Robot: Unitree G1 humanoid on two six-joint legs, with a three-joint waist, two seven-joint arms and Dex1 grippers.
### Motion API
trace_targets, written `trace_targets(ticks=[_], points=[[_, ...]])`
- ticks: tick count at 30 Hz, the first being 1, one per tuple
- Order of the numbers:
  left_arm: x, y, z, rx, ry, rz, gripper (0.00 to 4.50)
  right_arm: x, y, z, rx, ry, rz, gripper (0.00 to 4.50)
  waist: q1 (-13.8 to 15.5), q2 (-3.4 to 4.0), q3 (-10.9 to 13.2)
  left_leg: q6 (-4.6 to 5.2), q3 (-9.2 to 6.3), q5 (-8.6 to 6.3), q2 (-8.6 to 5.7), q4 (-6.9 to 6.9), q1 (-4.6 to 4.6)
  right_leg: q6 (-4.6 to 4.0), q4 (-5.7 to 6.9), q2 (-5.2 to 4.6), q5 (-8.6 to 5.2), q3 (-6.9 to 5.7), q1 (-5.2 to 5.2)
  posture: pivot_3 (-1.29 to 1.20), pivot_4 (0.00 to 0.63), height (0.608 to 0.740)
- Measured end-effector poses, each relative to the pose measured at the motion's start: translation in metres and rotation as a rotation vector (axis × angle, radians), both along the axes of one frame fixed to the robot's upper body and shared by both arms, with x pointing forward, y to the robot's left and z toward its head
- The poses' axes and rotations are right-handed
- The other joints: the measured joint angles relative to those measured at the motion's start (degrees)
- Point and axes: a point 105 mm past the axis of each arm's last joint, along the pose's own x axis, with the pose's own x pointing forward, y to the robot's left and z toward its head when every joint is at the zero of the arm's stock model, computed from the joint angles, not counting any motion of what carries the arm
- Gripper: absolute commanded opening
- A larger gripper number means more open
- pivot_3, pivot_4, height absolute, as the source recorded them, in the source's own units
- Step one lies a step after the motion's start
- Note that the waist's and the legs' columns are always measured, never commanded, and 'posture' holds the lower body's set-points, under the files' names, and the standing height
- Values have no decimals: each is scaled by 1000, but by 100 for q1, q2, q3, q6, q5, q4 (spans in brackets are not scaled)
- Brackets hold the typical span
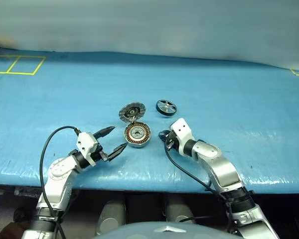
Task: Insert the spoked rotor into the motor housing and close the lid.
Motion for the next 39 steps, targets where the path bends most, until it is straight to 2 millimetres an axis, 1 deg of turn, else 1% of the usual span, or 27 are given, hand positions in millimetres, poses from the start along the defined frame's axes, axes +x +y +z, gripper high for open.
trace_targets(ticks=[5,11,16,19,22,29,39], points=[[-1,-3,0,4,-7,-11,4264,1,20,28,9,-89,108,702,1,0,0,-1,0,0,2,-3,-1,0,-8,0,0,-3,1,0,150,740],[-2,-10,-2,7,-4,-34,4264,2,50,42,32,-115,231,702,0,0,1,-1,-1,-1,2,-9,-7,3,-28,0,2,-5,1,0,150,740],[-2,-13,-3,8,-4,-42,4264,1,65,34,26,-74,291,702,3,1,1,-3,-4,-2,2,-21,-9,2,-39,0,2,-10,1,0,150,740],[-2,-14,-3,8,-7,-41,4264,0,69,27,21,-47,306,702,2,1,1,-3,-4,-2,2,-26,-10,3,-46,0,3,-11,1,0,150,740],[-2,-14,-3,13,-15,-41,4264,-1,69,22,10,-29,313,702,3,1,1,-3,-4,-2,2,-29,-10,3,-48,0,3,-10,1,0,150,740],[-3,-14,-3,17,-15,-34,4264,0,68,16,3,-10,307,702,2,1,1,-3,-5,-2,2,-32,-10,3,-49,0,2,-11,0,0,150,740],[-3,-15,-6,32,-10,-28,4264,0,69,16,9,-9,308,702,1,1,1,-4,-5,-2,2,-34,-10,3,-51,0,2,-12,0,0,150,740]])
